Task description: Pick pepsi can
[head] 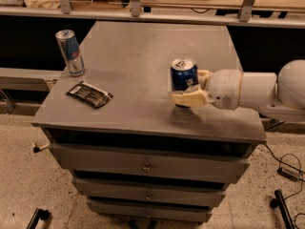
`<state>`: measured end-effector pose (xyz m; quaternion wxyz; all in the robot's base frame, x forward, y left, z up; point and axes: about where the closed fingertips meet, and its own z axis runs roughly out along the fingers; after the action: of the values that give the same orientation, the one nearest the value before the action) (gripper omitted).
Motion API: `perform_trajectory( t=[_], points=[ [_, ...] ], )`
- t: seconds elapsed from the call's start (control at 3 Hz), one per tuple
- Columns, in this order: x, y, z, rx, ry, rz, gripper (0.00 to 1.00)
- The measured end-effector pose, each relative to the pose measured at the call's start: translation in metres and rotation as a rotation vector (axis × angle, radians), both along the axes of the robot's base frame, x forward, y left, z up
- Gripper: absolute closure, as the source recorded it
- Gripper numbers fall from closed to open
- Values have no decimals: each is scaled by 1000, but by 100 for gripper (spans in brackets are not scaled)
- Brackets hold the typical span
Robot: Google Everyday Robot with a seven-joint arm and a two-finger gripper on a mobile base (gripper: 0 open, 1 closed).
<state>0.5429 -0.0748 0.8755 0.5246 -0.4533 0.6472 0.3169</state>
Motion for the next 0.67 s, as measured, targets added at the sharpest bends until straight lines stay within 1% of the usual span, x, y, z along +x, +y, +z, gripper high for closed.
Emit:
perform_trajectory(
  t=[0.33, 0.67],
  points=[
    [35, 20, 16, -136, 55, 28, 100],
    [50, 23, 24, -155, 70, 27, 100]
  ],
)
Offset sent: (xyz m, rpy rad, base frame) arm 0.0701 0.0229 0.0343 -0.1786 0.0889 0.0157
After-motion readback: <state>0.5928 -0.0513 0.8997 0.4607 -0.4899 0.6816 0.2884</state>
